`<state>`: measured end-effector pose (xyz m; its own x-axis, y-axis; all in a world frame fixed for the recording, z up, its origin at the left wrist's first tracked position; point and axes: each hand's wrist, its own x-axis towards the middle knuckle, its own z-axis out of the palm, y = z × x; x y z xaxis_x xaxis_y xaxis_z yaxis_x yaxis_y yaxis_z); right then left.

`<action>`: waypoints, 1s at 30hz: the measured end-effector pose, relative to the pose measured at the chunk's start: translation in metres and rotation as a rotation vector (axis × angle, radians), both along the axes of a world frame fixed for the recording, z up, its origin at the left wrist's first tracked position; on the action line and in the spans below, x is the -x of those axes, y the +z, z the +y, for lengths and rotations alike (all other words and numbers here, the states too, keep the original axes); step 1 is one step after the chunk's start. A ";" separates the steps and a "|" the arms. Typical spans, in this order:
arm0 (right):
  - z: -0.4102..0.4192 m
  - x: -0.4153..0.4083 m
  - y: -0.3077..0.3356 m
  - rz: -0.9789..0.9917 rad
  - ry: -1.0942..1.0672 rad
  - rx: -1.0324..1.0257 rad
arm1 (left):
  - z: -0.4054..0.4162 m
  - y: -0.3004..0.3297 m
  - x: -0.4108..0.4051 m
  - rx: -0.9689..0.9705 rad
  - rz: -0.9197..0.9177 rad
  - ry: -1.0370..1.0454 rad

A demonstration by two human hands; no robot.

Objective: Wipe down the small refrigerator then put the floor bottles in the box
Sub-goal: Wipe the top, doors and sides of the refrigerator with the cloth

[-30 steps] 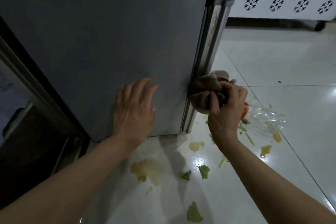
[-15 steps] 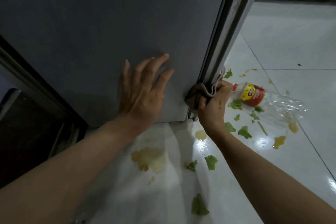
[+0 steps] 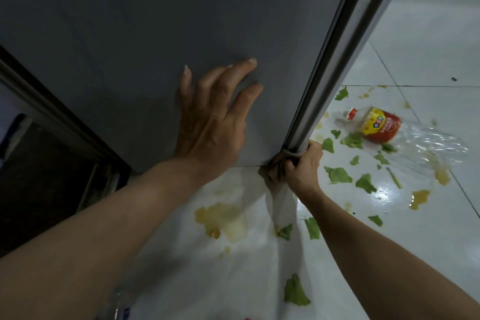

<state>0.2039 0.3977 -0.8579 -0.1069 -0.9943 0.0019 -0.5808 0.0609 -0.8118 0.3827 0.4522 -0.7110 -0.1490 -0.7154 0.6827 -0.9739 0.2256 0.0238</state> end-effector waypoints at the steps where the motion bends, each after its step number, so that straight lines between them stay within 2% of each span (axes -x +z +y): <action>1: -0.002 0.000 0.000 -0.014 -0.012 -0.035 | 0.000 0.000 0.000 -0.001 -0.001 0.002; 5: -0.011 -0.005 0.004 -0.166 -0.144 -0.296 | 0.001 0.001 0.000 -0.019 -0.020 0.008; 7: -0.013 -0.007 0.005 -0.133 -0.169 -0.329 | 0.003 0.002 -0.002 -0.043 -0.040 0.005; 12: -0.006 -0.005 0.020 0.001 -0.147 -0.033 | 0.008 0.013 -0.008 -0.097 -0.104 0.002; 18: -0.002 -0.003 0.080 -0.083 -0.179 0.209 | 0.012 0.036 0.005 -0.137 -0.109 0.008; 30: -0.001 -0.001 0.220 -0.144 -0.174 0.443 | 0.006 0.137 0.019 0.003 -0.142 0.010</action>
